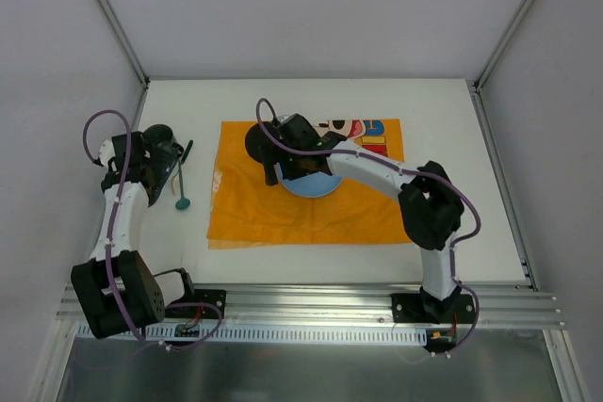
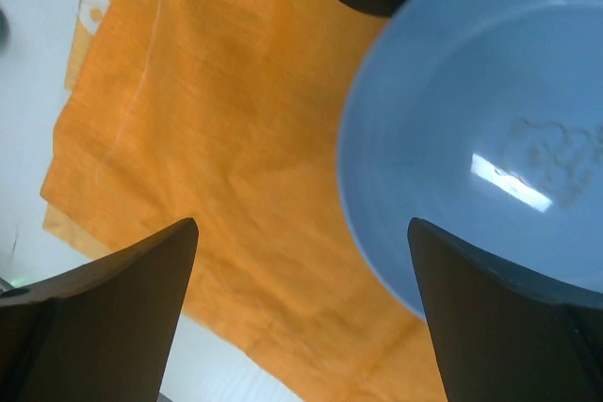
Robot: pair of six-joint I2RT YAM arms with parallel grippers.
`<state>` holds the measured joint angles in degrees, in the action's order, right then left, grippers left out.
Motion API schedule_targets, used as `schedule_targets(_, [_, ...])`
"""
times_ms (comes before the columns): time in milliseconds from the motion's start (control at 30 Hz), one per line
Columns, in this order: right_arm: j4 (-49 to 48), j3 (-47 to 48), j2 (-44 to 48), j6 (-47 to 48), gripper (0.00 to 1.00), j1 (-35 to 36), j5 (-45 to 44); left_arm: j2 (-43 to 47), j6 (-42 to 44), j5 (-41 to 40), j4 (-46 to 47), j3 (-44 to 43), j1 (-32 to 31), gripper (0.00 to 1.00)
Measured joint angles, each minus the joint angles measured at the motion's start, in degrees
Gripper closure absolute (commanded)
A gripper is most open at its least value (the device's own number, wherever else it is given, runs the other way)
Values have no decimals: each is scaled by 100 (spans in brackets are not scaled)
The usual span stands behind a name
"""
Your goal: Set the dinner table for one person
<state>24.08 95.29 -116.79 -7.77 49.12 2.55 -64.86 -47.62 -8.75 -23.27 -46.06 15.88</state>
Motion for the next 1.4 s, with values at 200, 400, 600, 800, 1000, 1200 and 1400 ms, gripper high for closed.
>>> schedule_targets(200, [-562, -1379, 1493, 35, 1, -31, -306, -787, 0, 433, 457, -345, 404, 15])
schedule_targets(400, [-1049, -2083, 2103, 33, 0, -39, -407, -946, -107, 579, 684, -417, 704, 17])
schedule_targets(600, [-1322, -2680, 2159, 11, 1, -39, -424, -1381, -238, 610, 920, -778, 708, 18])
schedule_targets(800, [-1547, -3067, 2170, -52, 0, -39, -422, -1947, -280, 660, 1049, -1250, 708, 20])
schedule_targets(1000, [-1694, -3204, 2258, -74, 1, -39, -422, -2503, -304, 658, 1106, -1563, 706, 22])
schedule_targets(1200, [-1794, -3259, 2376, -74, 0, -61, -426, -2903, -352, 640, 1104, -1711, 706, 24])
schedule_targets(1400, [-1851, -3412, 2527, -74, 1, -85, -426, -3182, -396, 544, 1104, -1851, 706, 29])
